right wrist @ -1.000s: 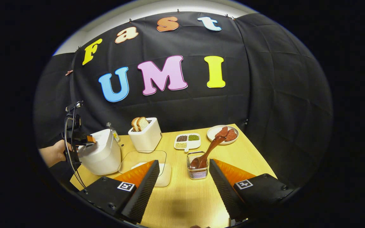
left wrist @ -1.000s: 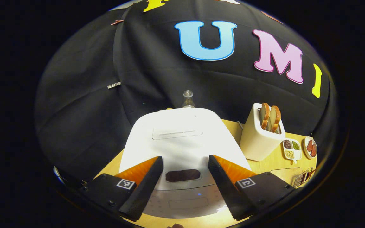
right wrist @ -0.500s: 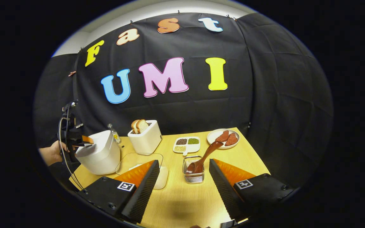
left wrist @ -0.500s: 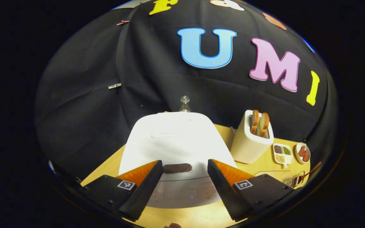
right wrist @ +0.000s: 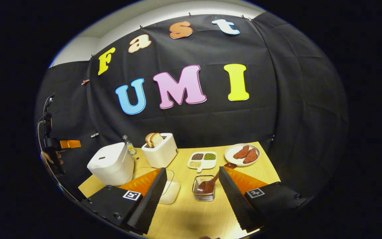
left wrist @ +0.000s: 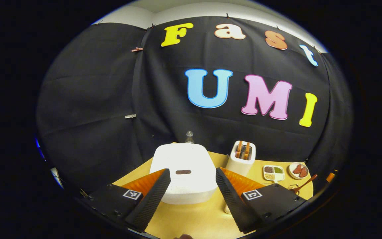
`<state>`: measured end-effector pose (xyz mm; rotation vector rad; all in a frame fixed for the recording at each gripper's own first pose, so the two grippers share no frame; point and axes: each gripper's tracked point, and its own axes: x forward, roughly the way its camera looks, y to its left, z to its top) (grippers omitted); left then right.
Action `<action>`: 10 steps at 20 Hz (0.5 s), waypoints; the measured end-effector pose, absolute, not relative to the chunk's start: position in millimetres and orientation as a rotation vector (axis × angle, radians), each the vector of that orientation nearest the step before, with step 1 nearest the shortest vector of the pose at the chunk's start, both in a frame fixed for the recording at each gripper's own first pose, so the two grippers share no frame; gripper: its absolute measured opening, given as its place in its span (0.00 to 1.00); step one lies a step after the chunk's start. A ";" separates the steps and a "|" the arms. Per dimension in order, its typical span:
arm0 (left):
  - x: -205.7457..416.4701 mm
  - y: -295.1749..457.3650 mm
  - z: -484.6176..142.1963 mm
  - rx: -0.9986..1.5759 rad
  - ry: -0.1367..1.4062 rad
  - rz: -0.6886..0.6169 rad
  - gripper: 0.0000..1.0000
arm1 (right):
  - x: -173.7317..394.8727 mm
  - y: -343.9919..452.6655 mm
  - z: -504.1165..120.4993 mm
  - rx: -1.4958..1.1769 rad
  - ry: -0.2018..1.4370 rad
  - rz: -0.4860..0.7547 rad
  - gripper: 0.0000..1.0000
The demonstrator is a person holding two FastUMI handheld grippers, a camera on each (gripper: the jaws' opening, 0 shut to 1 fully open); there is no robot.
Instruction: Close the left gripper, press the button to open the rice cooker; take a wooden spoon from the chopstick holder with the right hand, scoop a spoonful of rice and pour it into the rice cooker, then put the wooden spoon back into the chopstick holder.
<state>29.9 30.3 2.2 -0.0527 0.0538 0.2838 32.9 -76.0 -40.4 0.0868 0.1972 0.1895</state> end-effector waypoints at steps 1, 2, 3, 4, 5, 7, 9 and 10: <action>16.8 25.7 2.1 -0.038 0.036 0.273 0.95 | 26.8 -75.9 -35.5 0.071 0.180 0.185 0.98; 5.1 20.8 0.6 -0.021 0.020 0.258 0.95 | 18.7 -75.1 -29.6 0.060 0.163 0.176 0.98; -6.6 12.7 -2.2 -0.009 0.015 0.237 0.95 | 9.3 -72.8 -27.1 0.052 0.152 0.162 0.98; -18.6 4.6 -6.0 -0.010 0.017 0.214 0.95 | -2.0 -70.5 -23.9 0.047 0.142 0.145 0.98; -30.2 -5.6 -8.8 -0.025 0.019 0.180 0.95 | -14.7 -66.5 -21.1 0.044 0.130 0.128 0.98; -51.7 -21.2 -14.3 -0.039 0.027 0.107 0.95 | -42.0 -54.1 -17.7 0.042 0.118 0.104 0.98; -71.0 -23.8 -16.2 0.013 0.017 0.057 0.95 | -67.5 -44.5 -16.6 0.034 0.101 0.077 0.98; -80.7 -25.2 -15.4 0.042 -0.003 0.030 0.95 | -79.3 -38.3 -15.2 0.029 0.083 0.069 0.98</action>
